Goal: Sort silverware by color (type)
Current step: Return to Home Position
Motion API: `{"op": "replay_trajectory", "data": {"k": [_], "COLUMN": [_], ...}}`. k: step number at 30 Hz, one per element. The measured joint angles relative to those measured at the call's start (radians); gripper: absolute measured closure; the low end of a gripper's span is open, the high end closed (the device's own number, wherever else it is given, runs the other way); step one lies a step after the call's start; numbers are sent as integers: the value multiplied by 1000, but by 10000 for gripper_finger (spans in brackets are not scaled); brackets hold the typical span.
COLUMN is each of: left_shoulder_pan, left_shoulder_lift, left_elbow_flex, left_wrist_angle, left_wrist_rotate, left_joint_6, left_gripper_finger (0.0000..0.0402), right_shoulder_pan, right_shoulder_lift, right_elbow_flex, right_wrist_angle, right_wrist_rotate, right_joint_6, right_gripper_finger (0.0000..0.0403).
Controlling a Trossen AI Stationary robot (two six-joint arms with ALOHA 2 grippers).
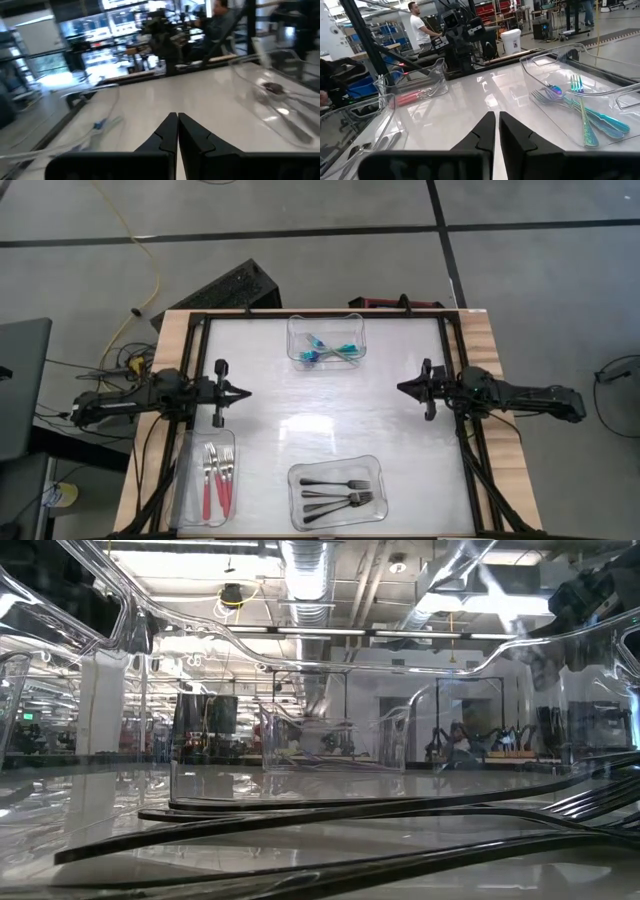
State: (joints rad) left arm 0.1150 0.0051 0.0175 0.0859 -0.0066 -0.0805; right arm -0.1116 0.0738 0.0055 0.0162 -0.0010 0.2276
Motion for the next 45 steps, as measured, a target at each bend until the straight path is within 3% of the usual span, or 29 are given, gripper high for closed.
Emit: {"op": "replay_trajectory", "data": {"k": [8,45], "left_shoulder_pan": [0,0], "left_shoulder_lift": [0,1], "left_elbow_flex": [4,8], "left_wrist_angle": [-67,-95], "left_wrist_rotate": [-88,-79], "left_joint_6": [-116,-100], "left_gripper_finger": [401,401], "right_shoulder_pan": [0,0], "right_shoulder_lift": [0,0], "right_elbow_flex": [0,-1], "right_wrist_angle": [0,-1], "right_wrist_rotate": [0,2], "right_joint_6": [0,1], "right_gripper_finger": [352,352]}}
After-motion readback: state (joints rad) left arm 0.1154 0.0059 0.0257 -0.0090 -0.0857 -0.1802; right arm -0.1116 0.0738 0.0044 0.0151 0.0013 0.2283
